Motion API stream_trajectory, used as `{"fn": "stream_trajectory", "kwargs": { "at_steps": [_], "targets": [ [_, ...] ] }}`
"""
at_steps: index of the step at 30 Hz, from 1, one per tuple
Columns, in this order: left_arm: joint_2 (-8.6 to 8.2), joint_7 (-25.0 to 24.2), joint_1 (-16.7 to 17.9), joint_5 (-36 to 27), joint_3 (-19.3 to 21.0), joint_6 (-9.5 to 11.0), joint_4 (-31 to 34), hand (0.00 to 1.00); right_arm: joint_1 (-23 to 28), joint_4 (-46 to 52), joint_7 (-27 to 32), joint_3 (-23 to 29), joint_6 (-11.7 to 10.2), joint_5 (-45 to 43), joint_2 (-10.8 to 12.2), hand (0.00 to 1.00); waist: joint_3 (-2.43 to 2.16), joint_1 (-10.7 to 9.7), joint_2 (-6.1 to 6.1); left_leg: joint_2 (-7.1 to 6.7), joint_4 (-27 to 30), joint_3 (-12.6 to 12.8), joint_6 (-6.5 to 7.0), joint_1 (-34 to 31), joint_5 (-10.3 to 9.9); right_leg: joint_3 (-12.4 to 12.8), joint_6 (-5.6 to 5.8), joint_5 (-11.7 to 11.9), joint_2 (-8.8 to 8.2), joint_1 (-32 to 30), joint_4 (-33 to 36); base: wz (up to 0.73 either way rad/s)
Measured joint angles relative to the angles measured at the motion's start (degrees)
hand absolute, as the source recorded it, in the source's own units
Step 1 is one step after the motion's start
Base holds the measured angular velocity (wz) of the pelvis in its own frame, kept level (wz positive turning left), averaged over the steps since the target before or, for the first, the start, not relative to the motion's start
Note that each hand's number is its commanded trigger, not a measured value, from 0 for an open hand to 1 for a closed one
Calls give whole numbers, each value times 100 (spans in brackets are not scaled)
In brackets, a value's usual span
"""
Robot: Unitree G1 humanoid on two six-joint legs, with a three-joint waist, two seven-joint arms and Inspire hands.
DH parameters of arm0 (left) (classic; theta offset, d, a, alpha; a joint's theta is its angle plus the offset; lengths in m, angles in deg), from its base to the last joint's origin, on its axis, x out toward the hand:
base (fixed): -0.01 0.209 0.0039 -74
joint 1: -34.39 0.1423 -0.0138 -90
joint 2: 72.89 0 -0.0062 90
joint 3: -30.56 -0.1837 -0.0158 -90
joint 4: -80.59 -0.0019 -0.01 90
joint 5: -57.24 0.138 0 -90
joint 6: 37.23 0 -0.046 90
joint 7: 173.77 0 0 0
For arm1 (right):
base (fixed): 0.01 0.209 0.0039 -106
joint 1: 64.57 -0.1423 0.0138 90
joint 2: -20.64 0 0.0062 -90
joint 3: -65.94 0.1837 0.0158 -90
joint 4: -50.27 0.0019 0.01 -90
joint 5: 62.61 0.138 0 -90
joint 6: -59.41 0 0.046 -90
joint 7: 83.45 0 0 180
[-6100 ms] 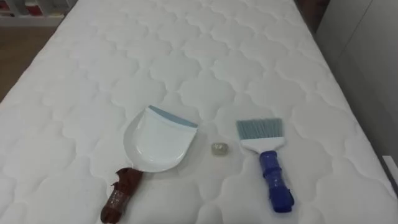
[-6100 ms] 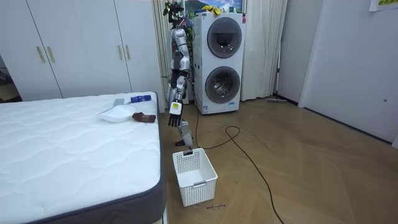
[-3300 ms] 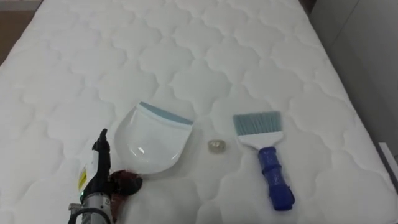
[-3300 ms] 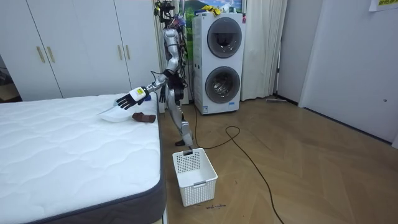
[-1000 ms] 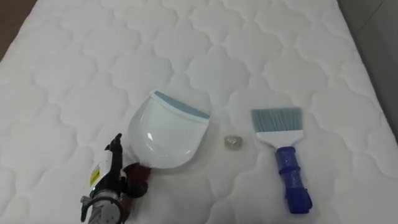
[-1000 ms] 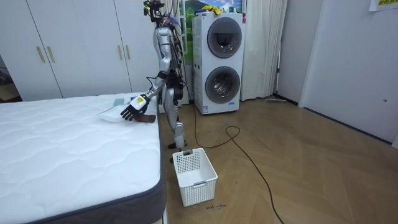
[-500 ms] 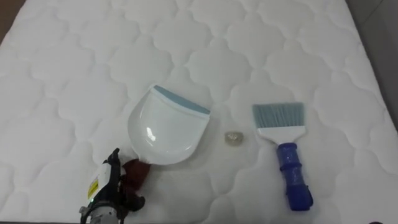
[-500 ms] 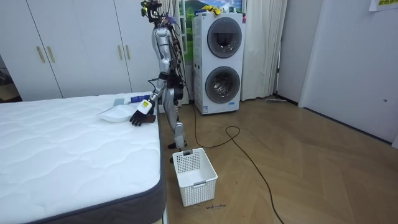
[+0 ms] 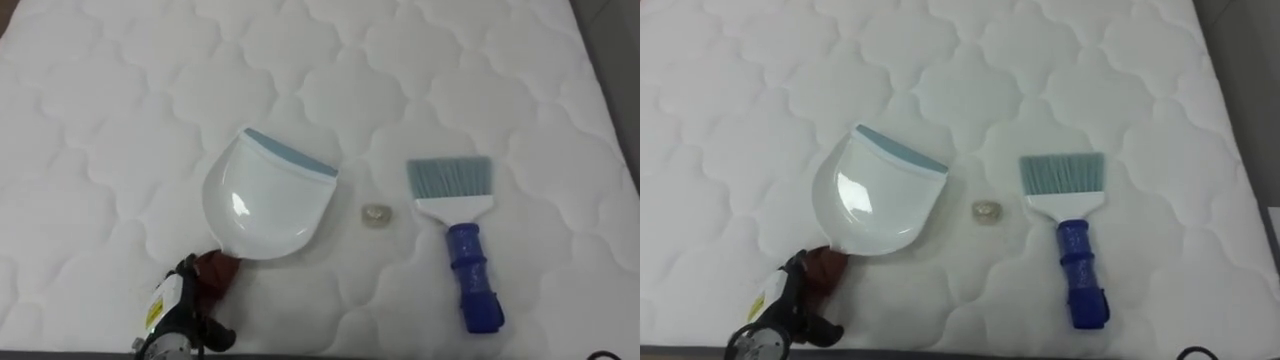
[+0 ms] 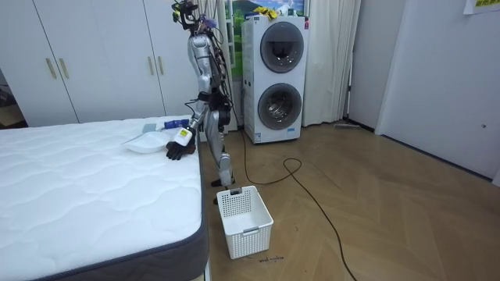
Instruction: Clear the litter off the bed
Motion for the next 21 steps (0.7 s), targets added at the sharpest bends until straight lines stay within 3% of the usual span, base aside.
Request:
{"fn": "stream_trajectory", "kwargs": {
  "at_steps": [1,7,12,14,21],
  "targets": [
    [-2,0,-13,-9,0,-2,0,100,-2,-1,1,0,0,1,0,0,2,-1,2,0,5,0,0,-16,0,0,-1,1,0,-14,0,0],
    [-13,111,-121,-29,1,-79,-15,100,-66,-4,60,-2,41,-1,-7,0,17,5,37,41,14,29,0,-148,1,23,-6,5,-2,-181,48,-1],
    [248,264,-485,-143,10,-204,-315,100,-86,11,168,-186,41,35,-25,0,27,7,65,58,-8,103,0,-107,1,21,-6,4,-1,-193,97,-7],
    [280,271,-618,-220,6,-247,-418,100,-88,18,180,-202,40,34,-21,0,27,-16,66,52,-11,120,1,-98,2,21,-5,4,-10,-194,105,-5],
    [199,246,-713,-325,-100,-369,-579,100,-87,52,280,-212,39,52,28,0,48,-57,31,48,-11,165,9,-94,4,-13,-2,2,-30,-196,114,-1]
  ]
}}
